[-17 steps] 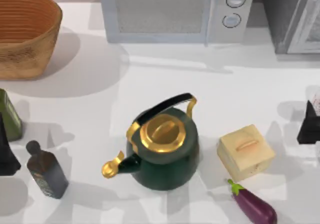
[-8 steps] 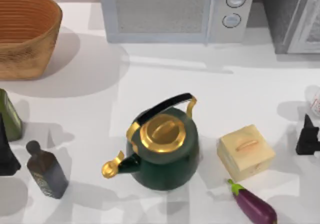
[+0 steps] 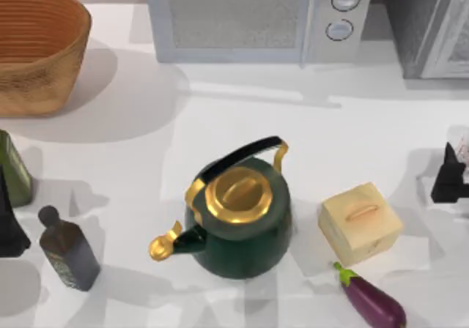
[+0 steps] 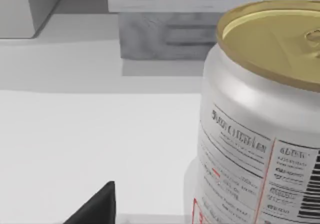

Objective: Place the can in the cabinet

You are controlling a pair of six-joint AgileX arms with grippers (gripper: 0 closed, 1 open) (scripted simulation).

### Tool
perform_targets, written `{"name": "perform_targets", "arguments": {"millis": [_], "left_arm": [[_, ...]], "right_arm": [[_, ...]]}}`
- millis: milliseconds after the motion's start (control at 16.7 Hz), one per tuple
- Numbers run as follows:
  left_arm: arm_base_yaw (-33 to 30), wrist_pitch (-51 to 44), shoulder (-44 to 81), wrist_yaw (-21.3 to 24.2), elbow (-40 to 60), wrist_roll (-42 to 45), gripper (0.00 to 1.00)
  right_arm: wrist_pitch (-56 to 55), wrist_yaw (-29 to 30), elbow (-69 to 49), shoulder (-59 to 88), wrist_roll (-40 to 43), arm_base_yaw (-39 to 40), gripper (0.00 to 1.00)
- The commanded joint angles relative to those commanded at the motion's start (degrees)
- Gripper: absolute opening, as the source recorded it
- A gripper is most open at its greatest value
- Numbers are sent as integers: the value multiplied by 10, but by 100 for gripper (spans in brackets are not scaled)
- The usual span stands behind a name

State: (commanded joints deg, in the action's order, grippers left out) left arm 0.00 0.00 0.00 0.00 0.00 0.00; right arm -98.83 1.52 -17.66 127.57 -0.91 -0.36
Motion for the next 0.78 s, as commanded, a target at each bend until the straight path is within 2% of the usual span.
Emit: {"name": "perform_targets", "arguments": {"millis": [780], "left_arm": [[0,0,0,0,0,0,100]], "right_arm": [[74,-3,-81,8,1,-3,100]]}}
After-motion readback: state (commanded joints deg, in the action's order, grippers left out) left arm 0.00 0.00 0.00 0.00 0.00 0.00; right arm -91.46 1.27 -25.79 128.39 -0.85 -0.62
